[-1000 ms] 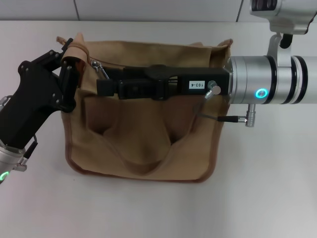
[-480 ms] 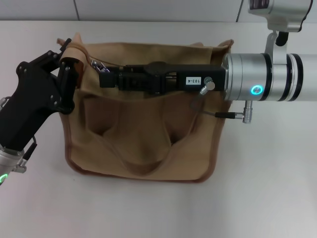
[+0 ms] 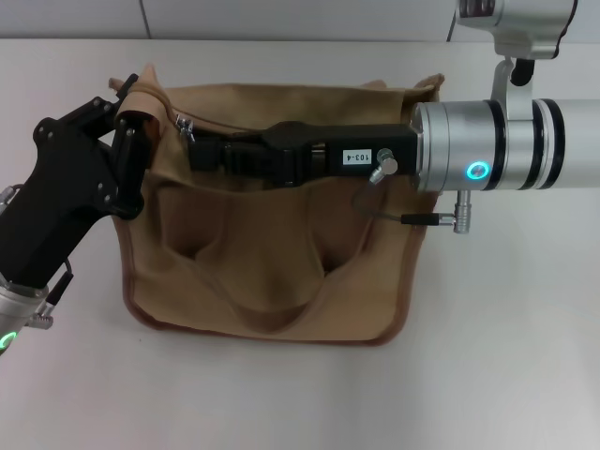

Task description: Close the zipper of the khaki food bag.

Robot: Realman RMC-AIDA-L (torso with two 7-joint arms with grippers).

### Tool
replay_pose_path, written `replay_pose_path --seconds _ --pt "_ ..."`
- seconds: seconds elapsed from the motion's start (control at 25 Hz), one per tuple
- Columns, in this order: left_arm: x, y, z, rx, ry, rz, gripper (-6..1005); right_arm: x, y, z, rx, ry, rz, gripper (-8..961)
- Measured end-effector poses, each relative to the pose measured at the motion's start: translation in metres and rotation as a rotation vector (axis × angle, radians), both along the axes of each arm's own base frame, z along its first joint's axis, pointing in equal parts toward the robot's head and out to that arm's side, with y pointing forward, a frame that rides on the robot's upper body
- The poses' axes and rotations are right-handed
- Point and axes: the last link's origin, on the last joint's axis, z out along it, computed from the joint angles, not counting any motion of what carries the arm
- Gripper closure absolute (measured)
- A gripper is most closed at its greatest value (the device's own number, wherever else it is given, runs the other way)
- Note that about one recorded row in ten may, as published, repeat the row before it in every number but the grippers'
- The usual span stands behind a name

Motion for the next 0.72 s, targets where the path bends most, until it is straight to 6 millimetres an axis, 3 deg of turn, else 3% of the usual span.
replay_pose_path --seconds 0.4,0.72 --pt "-0.002 -0.002 0.0 0.001 0.003 0.007 978 0.005 -0.001 0.0 0.004 -0.003 -0.011 951" --pt "-0.012 -0.006 0.006 0.032 0.001 0.058 978 0.025 -0.006 0.004 0.014 -0.002 -0.058 952"
